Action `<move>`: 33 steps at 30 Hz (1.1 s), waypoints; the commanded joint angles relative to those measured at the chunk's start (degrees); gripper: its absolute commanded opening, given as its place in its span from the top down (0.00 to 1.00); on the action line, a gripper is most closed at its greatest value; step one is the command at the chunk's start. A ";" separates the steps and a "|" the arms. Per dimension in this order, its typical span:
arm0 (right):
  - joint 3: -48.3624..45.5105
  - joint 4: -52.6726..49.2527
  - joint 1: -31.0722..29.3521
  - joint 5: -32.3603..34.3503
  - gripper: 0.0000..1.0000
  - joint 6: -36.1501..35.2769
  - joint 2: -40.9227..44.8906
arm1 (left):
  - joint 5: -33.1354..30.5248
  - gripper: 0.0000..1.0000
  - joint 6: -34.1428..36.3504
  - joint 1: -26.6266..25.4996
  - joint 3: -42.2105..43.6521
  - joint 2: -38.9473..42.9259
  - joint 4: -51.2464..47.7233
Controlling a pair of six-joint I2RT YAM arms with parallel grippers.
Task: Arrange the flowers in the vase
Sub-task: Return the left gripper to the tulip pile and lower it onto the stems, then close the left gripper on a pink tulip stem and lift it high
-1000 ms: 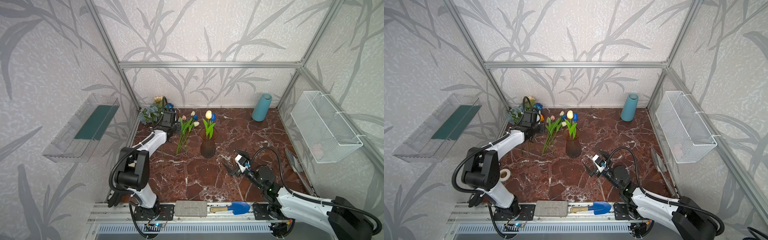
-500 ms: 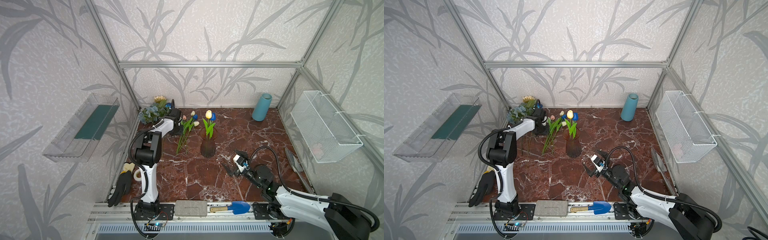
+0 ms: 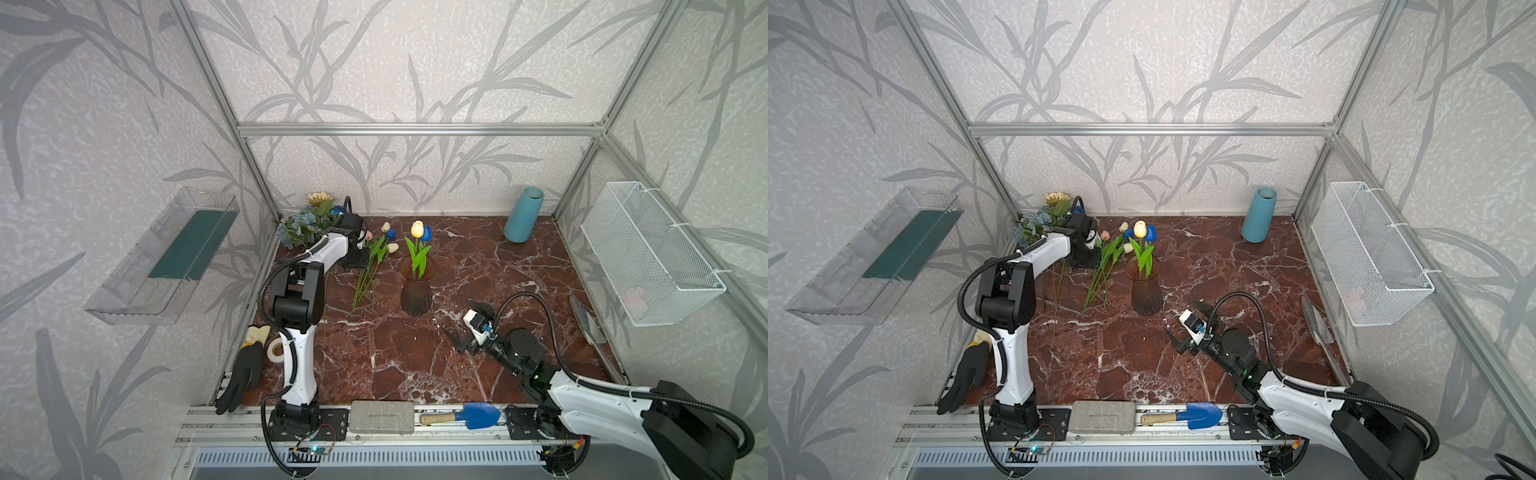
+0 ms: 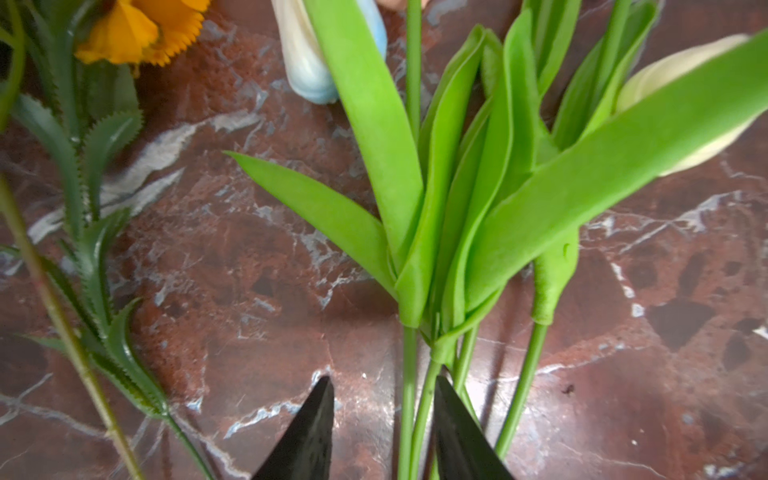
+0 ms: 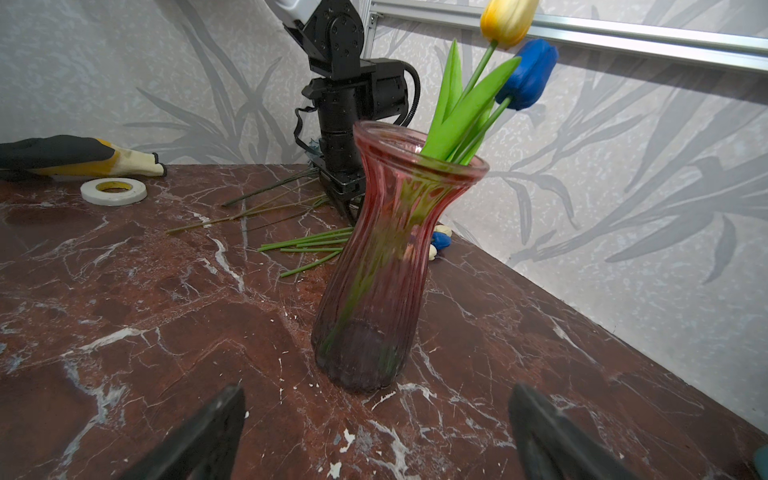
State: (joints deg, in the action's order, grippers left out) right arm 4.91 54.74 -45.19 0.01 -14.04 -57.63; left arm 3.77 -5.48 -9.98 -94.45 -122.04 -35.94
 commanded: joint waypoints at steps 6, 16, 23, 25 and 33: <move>1.69 3.49 -0.25 0.82 0.01 -1.00 -0.33 | 1.00 0.66 0.99 0.13 -4.44 -4.73 -5.20; 1.38 3.32 -0.25 0.54 0.01 -0.86 0.66 | 0.97 0.89 0.75 0.05 -7.03 -6.82 -7.84; 1.37 1.35 -0.25 0.52 0.01 -0.64 2.51 | 0.23 1.00 -0.18 -0.20 -4.39 -2.74 -7.10; 1.31 1.51 -0.25 0.44 0.01 -0.53 2.65 | 0.35 1.00 -0.52 -0.22 -2.71 -0.48 -5.89; 1.18 1.42 -0.25 -0.09 0.01 -0.66 2.86 | -0.02 1.00 -1.55 -1.51 3.40 10.88 -2.09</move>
State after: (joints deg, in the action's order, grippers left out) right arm 4.93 55.02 -45.17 0.38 -14.79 -55.55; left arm 4.43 -6.13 -10.50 -92.79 -117.10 -39.79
